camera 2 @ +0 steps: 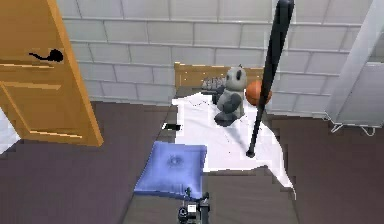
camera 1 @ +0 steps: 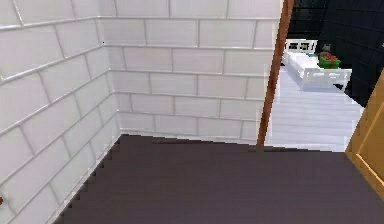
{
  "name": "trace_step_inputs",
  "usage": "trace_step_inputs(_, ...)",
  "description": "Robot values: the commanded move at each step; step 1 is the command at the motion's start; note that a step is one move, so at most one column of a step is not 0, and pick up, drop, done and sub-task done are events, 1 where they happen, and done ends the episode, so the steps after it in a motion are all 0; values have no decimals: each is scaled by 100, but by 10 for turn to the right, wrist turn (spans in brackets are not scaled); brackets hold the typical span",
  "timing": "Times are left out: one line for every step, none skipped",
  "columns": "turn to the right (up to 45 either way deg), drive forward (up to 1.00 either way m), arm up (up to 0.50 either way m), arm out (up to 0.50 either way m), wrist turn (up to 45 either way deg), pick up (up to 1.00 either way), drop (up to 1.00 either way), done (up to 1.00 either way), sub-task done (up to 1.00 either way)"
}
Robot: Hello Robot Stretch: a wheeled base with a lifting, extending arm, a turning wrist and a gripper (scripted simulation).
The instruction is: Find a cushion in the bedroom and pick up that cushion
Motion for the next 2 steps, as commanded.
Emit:
trace_step_inputs(0,0,10,0,0,0,0,0,0)
trace_step_inputs(0,0,0,0,0,0,0,100,0)
